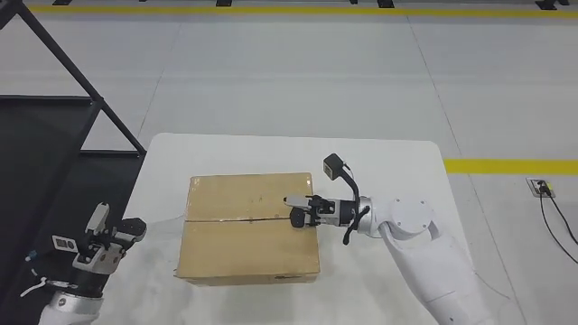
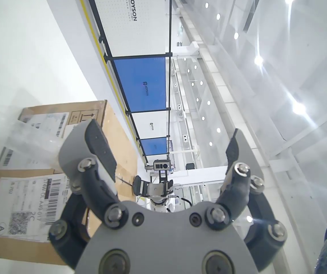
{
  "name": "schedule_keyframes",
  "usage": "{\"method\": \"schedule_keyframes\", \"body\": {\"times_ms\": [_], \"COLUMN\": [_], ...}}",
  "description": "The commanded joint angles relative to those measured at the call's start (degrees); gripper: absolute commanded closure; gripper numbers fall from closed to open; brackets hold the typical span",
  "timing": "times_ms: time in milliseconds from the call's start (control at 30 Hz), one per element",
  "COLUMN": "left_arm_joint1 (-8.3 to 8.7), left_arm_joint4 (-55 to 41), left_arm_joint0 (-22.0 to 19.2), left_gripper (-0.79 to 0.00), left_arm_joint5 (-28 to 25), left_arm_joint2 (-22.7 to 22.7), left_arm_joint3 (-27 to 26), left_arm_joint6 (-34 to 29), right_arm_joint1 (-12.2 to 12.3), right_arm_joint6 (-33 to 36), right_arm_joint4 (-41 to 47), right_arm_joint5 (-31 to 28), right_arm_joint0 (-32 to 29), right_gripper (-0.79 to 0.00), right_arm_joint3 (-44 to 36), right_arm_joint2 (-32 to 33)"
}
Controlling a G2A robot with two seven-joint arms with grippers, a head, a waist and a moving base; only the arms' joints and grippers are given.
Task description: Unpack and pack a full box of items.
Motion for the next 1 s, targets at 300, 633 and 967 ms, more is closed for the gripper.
{"method": "schedule_keyframes", "body": {"times_ms": [300,633,967], "left_arm_joint1": [-0.14,-0.48,-1.48], "left_arm_joint4": [4.22,-2.56,-5.27], "left_arm_joint0": [1.13,0.11,-11.29], "left_gripper": [-0.785,-0.785,-0.785], "left_arm_joint5": [3.01,7.54,9.74], "left_arm_joint2": [2.21,4.29,10.97], "left_arm_joint3": [2.86,9.42,18.75], "left_arm_joint6": [-0.76,-5.42,0.16], "right_arm_joint1": [0.0,0.0,0.0], "right_arm_joint6": [0.01,0.01,0.01], "right_arm_joint4": [0.0,0.0,0.0], "right_arm_joint5": [0.0,0.0,0.0], "right_arm_joint0": [0.0,0.0,0.0], "right_gripper": [-0.785,-0.785,-0.785], "right_arm_joint3": [0.0,0.0,0.0], "right_arm_joint2": [0.0,0.0,0.0]}}
